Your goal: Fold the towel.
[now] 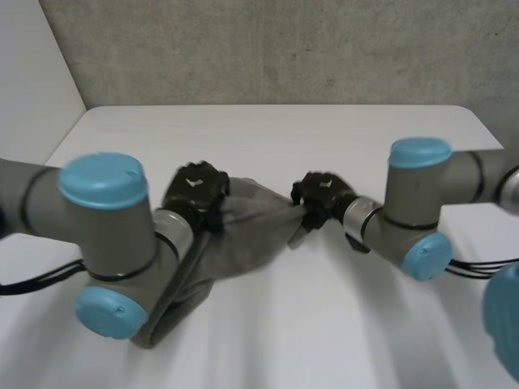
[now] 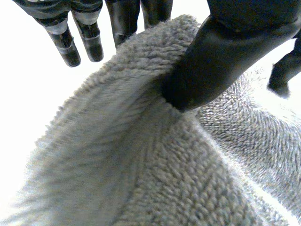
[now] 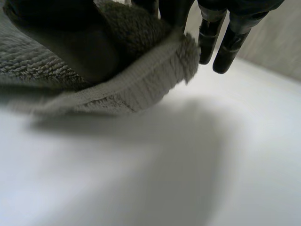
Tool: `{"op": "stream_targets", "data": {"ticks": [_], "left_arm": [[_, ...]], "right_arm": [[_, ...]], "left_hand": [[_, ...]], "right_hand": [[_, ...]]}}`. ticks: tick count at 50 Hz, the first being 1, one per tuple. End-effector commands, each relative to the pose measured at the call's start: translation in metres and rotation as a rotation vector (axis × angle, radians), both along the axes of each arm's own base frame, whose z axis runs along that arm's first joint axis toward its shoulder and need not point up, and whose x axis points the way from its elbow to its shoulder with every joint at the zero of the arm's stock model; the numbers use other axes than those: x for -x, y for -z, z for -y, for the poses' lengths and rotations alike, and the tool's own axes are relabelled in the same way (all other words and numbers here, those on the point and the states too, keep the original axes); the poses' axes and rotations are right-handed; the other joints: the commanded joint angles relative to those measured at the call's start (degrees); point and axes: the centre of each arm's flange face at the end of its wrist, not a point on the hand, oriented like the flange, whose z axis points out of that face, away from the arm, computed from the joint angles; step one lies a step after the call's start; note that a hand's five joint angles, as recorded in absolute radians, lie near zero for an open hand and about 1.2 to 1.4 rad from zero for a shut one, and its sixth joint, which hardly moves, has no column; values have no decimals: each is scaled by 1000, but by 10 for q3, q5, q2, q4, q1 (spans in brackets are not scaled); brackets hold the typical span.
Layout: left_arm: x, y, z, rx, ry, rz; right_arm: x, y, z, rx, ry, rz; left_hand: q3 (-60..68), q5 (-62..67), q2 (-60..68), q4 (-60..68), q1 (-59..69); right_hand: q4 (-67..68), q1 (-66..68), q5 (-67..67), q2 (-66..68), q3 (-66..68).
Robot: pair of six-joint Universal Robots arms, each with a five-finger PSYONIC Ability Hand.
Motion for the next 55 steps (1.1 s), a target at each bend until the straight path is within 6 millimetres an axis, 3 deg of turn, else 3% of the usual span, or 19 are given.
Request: {"op": "stream_targets", "data": {"ticks": [1,2,5,10,14,19,23,24,25,26,27,28,30,35,40,43,46,48,55], "left_arm": [[-44,-37,17,47,-132,-45],[-51,-42,19,54,-156,-57],[-59,-44,20,48,-180,-73],[-94,-39,28,-2,-300,-140],[-102,-31,30,-41,-338,-164],[-105,-20,31,-87,-358,-186],[-105,-4,36,-129,-369,-173],[-105,-4,36,-129,-369,-173],[-105,-3,37,-130,-373,-172],[-106,-2,38,-133,-374,-171],[-106,-2,38,-133,-374,-171],[-106,-1,38,-137,-376,-170],[-106,0,37,-139,-376,-166],[-106,-2,35,-130,-373,-172],[-108,-17,31,-93,-370,-183],[-109,-26,23,-70,-360,-186],[-107,-37,11,-43,-334,-191],[-103,-42,-4,-37,-273,-190],[-84,-31,-41,-54,-22,-87]], "right_arm": [[34,-84,21,162,57,76],[42,-98,25,189,58,91],[50,-111,30,224,40,100],[65,-118,43,259,50,72],[67,-120,51,310,43,31],[72,-99,70,343,48,-62],[77,-73,86,367,91,-164],[79,-68,90,377,111,-199],[79,-68,90,378,112,-199],[80,-63,91,378,128,-231],[80,-63,91,378,129,-231],[80,-60,91,382,141,-258],[80,-58,89,379,148,-273],[81,-56,77,339,140,-275],[87,-92,40,316,142,-215],[89,-97,19,280,116,-186],[88,-97,8,261,89,-177],[90,-93,-16,212,35,-167],[96,-71,-54,109,-22,-172]], "left_hand": [[-24,58,75,-32,68],[-24,58,75,-32,68],[-24,58,75,-32,68],[-24,8,24,-32,18],[-24,-11,6,-32,-1],[-24,-23,-6,-32,-13],[-24,-234,-217,-32,-224],[-24,-235,-218,-32,-224],[-24,-325,-308,-32,-314],[-24,-432,-415,-32,-422],[-24,-433,-416,-32,-423],[-24,-565,-548,-32,-555],[-24,-637,-620,-32,-627],[-24,-635,-618,-32,-625],[-24,-635,-618,-32,-625],[-24,-635,-618,-32,-625],[-24,-630,-613,-32,-620],[-24,-627,-610,-32,-616],[-24,-620,-603,-32,-610]], "right_hand": [[-44,73,40,66,-29],[-44,73,40,66,-29],[-44,73,40,66,-29],[-44,73,40,66,-29],[-44,73,40,66,-29],[-44,73,40,66,-29],[-44,73,40,66,-29],[-44,-65,-97,-71,-29],[-44,-66,-99,-73,-29],[-44,-404,-437,-411,-29],[-44,-407,-440,-414,-29],[-44,-627,-660,-634,-29],[-44,-627,-660,-634,-29],[-44,-627,-660,-634,-29],[-44,-627,-660,-634,-29],[-44,-627,-660,-634,-29],[-44,-627,-660,-634,-29],[-44,-627,-660,-634,-29],[-44,-627,-660,-634,-29]]}}
